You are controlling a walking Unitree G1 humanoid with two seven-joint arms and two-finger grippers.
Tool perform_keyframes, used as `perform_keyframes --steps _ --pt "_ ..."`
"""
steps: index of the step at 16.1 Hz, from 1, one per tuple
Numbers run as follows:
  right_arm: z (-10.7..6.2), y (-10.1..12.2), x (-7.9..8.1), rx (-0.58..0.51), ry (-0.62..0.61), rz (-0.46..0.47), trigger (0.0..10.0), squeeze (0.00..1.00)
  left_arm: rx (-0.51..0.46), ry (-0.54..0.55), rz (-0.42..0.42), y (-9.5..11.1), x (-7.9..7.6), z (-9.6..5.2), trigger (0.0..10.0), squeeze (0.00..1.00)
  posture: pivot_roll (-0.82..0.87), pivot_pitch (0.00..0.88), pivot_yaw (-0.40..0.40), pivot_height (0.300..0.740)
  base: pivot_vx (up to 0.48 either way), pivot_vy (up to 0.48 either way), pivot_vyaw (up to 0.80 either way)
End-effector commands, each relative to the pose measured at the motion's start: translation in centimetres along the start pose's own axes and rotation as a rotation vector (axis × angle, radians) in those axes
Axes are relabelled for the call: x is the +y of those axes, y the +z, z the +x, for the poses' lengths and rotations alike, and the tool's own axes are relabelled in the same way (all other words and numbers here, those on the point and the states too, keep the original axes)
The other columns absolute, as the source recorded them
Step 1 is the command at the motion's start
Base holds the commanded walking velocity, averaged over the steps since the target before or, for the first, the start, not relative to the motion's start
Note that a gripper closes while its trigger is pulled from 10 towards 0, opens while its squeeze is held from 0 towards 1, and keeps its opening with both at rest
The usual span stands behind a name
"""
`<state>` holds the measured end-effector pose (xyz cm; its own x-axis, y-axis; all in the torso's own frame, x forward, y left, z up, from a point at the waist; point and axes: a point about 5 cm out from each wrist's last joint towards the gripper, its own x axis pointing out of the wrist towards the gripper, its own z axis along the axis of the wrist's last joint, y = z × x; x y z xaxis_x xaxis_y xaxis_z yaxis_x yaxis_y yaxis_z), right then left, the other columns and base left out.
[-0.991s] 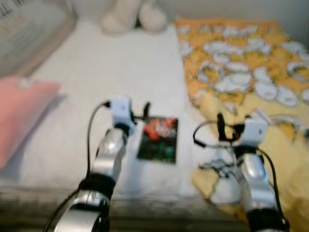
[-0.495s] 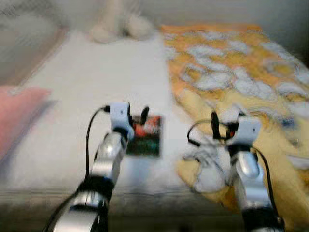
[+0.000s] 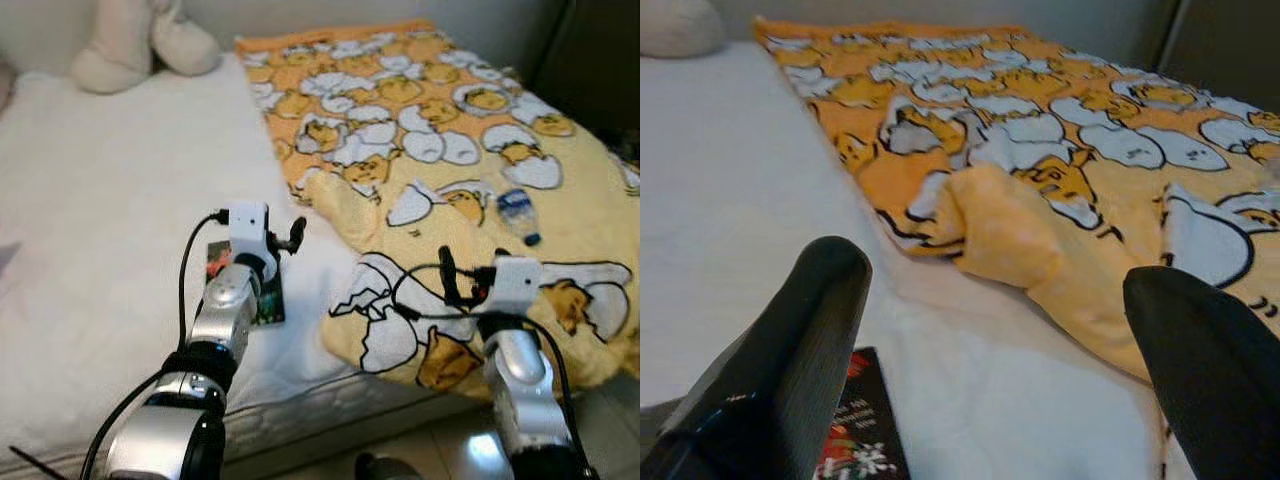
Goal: Clean up the room
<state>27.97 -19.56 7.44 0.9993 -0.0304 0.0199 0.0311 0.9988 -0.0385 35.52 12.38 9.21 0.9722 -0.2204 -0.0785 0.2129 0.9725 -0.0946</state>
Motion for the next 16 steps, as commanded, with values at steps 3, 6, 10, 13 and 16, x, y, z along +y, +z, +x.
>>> perform_keyframes --steps 3,6,10,13,16 --pt "-0.3 -0.1 -0.2 0.022 -0.006 -0.010 10.0 0.00 -0.004 -0.006 -0.013 0.4 -0.1 0.3 10.0 0.00 -0.18 0.000 0.052 0.740 0.000 0.480 -0.64" --pt "-0.2 0.1 -0.1 0.012 -0.002 -0.013 10.0 0.00 -0.017 0.017 0.067 0.6 0.0 0.4 10.0 0.00 -0.18 0.000 0.044 0.740 0.000 0.320 -0.23" --pt "-0.3 0.1 -0.2 0.027 0.001 -0.017 10.0 0.00 0.025 0.044 0.034 0.2 0.5 0.5 10.0 0.00 -0.18 0.000 0.033 0.740 0.000 0.000 -0.39" --pt "-0.4 -0.1 -0.2 0.036 0.006 -0.020 10.0 0.00 0.090 0.133 0.091 -0.7 1.6 0.2 10.0 0.00 -0.18 0.000 0.026 0.740 0.000 0.000 -0.65" --pt "-0.6 -0.1 -0.1 0.037 0.013 -0.023 10.0 0.00 0.162 0.198 0.156 -1.3 2.4 0.0 10.0 0.00 -0.18 0.000 0.020 0.740 0.000 0.000 -0.41"
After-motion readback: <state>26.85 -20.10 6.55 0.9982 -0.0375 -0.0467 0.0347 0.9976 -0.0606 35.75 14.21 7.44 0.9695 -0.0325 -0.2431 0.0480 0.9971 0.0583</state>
